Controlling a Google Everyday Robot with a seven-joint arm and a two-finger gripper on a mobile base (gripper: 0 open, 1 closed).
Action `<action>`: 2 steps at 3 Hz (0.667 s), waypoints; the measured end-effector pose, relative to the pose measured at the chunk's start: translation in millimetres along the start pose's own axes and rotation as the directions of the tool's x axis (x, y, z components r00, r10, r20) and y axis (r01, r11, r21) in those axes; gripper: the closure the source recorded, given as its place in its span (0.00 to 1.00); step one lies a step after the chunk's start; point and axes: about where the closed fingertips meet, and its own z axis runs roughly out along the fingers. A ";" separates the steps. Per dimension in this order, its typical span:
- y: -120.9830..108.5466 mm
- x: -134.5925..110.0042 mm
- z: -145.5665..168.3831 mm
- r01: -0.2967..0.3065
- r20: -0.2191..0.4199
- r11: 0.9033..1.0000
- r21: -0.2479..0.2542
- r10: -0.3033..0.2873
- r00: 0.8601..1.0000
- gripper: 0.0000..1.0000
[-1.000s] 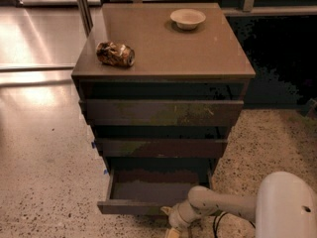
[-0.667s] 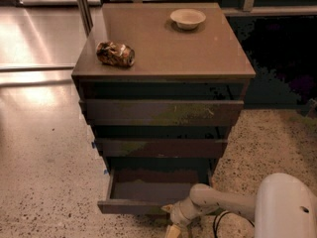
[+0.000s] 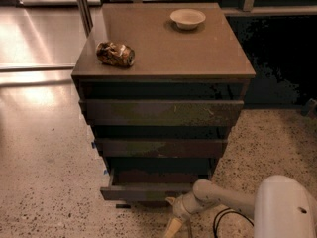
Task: Close bottom drawer
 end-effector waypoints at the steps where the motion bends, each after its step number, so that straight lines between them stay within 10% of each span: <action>1: -22.0 -0.4 -11.2 -0.017 0.011 0.999 0.043 0.016 1.000 0.00; 2: -59.8 7.9 -25.5 -0.068 0.009 0.993 0.093 0.068 0.998 0.00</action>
Offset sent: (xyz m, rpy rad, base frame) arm 0.0736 -0.0389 0.0013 -0.0458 -0.0336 -0.1262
